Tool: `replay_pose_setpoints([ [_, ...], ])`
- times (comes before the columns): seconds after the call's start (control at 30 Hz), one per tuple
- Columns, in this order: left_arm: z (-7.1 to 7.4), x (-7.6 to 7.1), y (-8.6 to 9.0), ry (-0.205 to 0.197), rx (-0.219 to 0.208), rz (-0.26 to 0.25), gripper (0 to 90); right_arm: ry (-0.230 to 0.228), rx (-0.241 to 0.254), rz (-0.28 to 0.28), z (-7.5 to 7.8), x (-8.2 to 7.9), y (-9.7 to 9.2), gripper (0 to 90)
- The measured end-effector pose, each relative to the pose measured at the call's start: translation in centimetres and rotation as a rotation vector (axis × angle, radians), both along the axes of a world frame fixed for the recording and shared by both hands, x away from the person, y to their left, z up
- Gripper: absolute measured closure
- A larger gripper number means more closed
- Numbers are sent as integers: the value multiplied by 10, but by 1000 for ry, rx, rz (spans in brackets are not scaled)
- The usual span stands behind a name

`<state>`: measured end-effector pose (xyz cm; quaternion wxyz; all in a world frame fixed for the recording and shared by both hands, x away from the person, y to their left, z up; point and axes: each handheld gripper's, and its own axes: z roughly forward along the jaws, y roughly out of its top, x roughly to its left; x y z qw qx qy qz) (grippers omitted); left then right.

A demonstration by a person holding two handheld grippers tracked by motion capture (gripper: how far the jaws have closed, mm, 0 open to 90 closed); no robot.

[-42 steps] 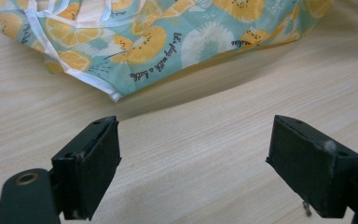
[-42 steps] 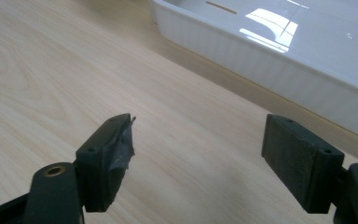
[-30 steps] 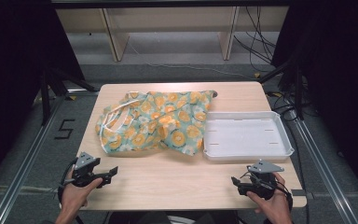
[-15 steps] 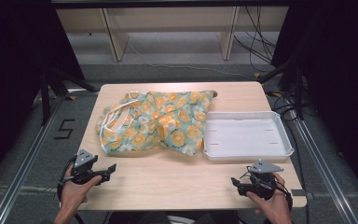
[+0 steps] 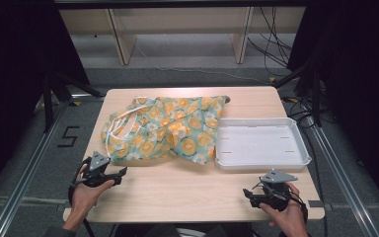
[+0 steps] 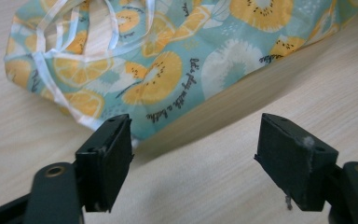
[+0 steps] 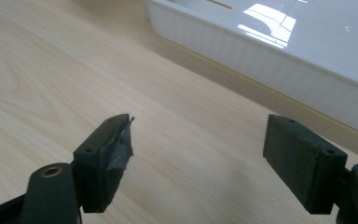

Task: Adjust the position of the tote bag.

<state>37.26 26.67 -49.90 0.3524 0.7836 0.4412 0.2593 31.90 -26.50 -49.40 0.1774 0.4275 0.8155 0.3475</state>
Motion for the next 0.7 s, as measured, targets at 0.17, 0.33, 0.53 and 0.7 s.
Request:
replay_pose_setpoints([
  [0.17, 1, 12, -5, 14, 98, -33, 267, 32, 11, -13, 1, -2, 3, 249],
  [0.33, -6, 27, -7, 19, 127, -45, 267, 15, -5, 12, 0, -1, 2, 249],
  [0.53, -2, 37, -8, -16, 132, -74, 379, 27, 3, -1, 0, -1, 4, 251],
  [0.7, -7, 43, -13, -19, 140, -131, 650, 15, -4, 24, -2, 0, 3, 254],
])
